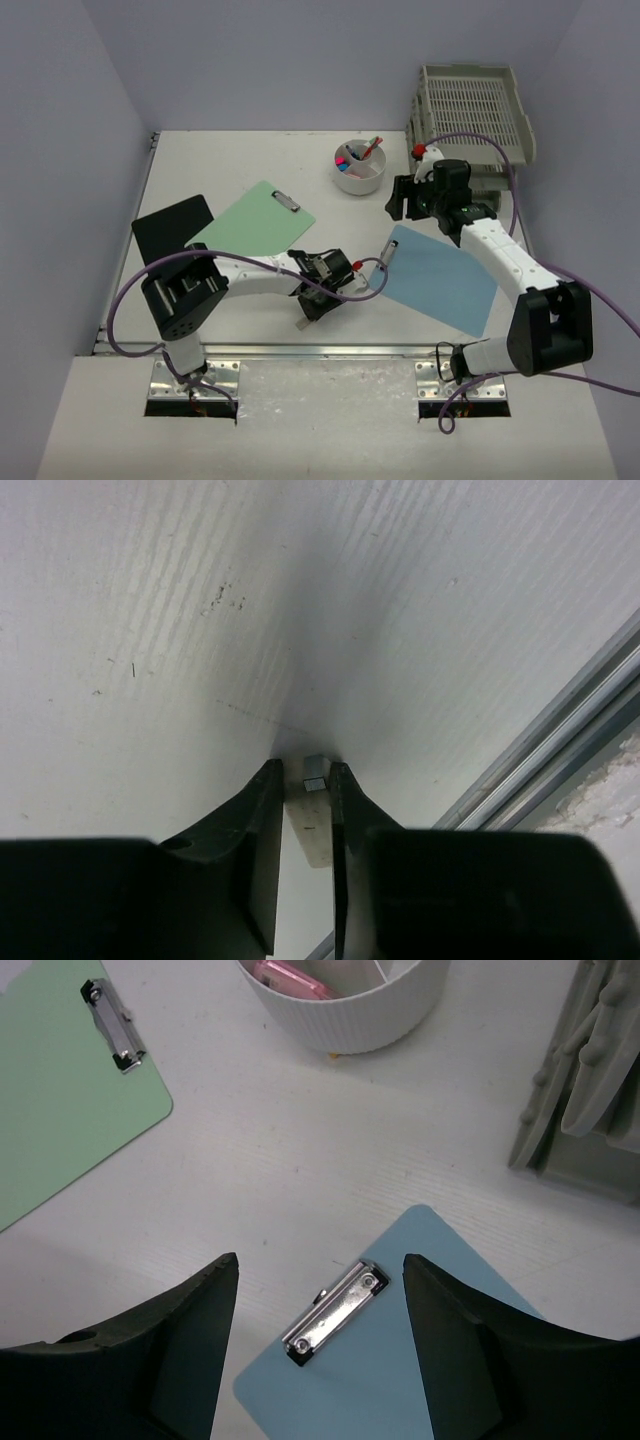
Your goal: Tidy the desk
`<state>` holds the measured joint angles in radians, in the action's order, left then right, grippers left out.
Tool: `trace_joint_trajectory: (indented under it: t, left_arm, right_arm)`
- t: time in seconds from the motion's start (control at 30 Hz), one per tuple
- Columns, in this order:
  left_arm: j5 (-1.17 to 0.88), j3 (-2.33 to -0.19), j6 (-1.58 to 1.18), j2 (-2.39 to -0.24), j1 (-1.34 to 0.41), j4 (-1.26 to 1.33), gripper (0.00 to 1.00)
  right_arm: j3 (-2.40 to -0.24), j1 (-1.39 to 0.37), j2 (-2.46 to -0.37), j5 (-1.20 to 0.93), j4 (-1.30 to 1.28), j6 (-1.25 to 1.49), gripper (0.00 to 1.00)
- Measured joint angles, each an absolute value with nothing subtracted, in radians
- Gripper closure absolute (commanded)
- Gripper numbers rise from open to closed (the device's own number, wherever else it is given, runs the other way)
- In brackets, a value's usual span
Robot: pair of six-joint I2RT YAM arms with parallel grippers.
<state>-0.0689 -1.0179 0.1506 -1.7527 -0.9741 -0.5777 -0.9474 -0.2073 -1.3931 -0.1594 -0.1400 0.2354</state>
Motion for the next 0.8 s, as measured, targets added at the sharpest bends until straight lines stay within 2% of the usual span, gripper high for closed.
trace_joint_trajectory:
  t: [0.2, 0.47, 0.6, 0.8]
  left_arm:
    - [-0.123, -1.143, 0.172, -1.771, -0.965, -0.656, 1.0]
    - [-0.038, -1.629, 0.268, -1.767, -0.882, -0.602, 1.0]
    - [-0.007, -1.811, 0.31, -1.777, -0.832, -0.431, 1.0]
    - [-0.047, -1.726, 0.339, -1.805, -0.733, -0.035, 1.0]
  right_arm:
    - [-0.996, -0.187, -1.344, -0.173, -0.198, 0.25, 0.32]
    - [-1.118, -0.091, -1.264, -0.248, -0.251, 0.292, 0.32]
    - [-1.166, -0.001, -1.265, -0.284, -0.261, 0.319, 0.33]
    - [-1.2, 0.124, -1.31, -0.341, -0.297, 0.355, 0.34]
